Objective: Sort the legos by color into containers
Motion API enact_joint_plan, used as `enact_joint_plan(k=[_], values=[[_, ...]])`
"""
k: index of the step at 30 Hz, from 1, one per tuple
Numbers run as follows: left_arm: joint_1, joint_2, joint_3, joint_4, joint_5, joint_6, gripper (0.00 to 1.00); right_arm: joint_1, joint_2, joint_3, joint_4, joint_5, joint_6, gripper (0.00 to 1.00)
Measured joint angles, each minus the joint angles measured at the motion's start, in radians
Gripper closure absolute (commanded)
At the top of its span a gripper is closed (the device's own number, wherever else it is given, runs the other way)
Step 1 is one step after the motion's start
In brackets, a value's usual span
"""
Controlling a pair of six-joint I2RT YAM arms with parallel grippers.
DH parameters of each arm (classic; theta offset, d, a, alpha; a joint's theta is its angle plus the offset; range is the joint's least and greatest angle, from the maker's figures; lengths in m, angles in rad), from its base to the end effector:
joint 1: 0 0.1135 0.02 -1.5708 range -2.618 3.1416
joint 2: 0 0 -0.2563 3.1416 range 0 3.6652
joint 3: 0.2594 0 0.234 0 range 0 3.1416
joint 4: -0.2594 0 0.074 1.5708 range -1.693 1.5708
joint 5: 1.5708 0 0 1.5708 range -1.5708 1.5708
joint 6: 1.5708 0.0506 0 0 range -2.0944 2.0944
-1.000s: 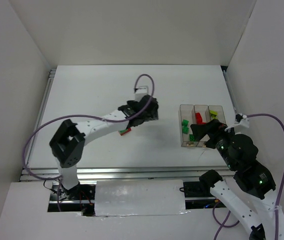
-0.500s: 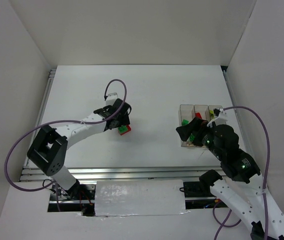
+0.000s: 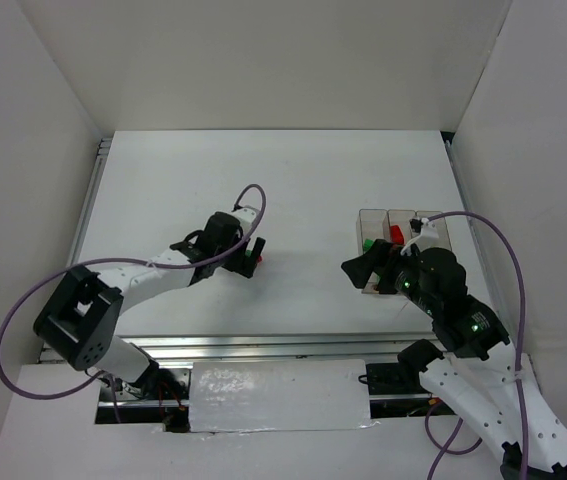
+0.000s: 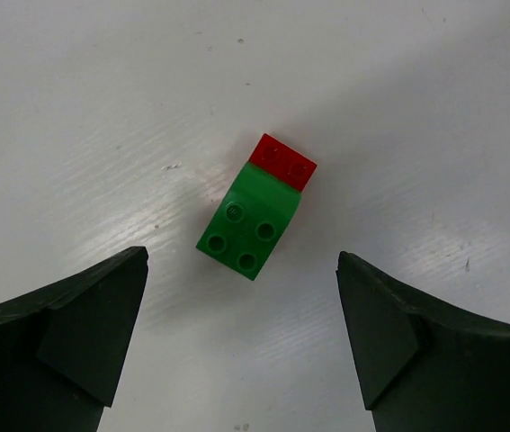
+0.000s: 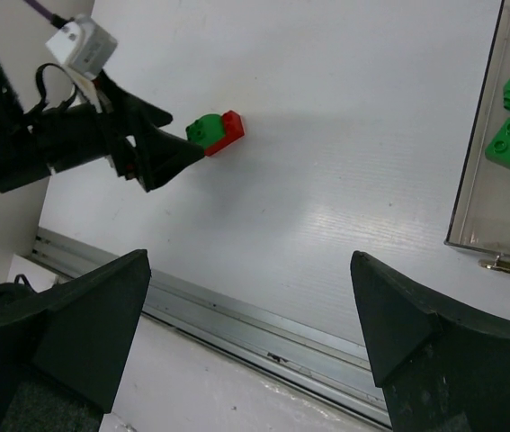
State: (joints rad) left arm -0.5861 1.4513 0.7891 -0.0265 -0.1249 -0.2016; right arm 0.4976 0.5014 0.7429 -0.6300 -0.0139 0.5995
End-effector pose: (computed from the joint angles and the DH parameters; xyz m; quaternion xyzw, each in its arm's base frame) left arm 0.2539 -0.1610 0.1973 0.1463 0.8910 -0.1114 0.4151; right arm 0.1014 0.0559 0.3019 0.0384 0.8294 0.2955 0.4725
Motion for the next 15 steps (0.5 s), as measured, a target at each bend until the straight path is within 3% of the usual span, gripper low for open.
enact_joint_plan(k=[7,15], values=[[0.042,0.144,0.051,0.006,0.109,0.099,0.04,0.0,-0.007,0.0,0.002,-0.021,-0.015,0.0],[0.082,0.147,0.068,0.019,0.184,0.097,0.19,0.0,-0.014,-0.005,0.007,-0.028,-0.018,0.0]])
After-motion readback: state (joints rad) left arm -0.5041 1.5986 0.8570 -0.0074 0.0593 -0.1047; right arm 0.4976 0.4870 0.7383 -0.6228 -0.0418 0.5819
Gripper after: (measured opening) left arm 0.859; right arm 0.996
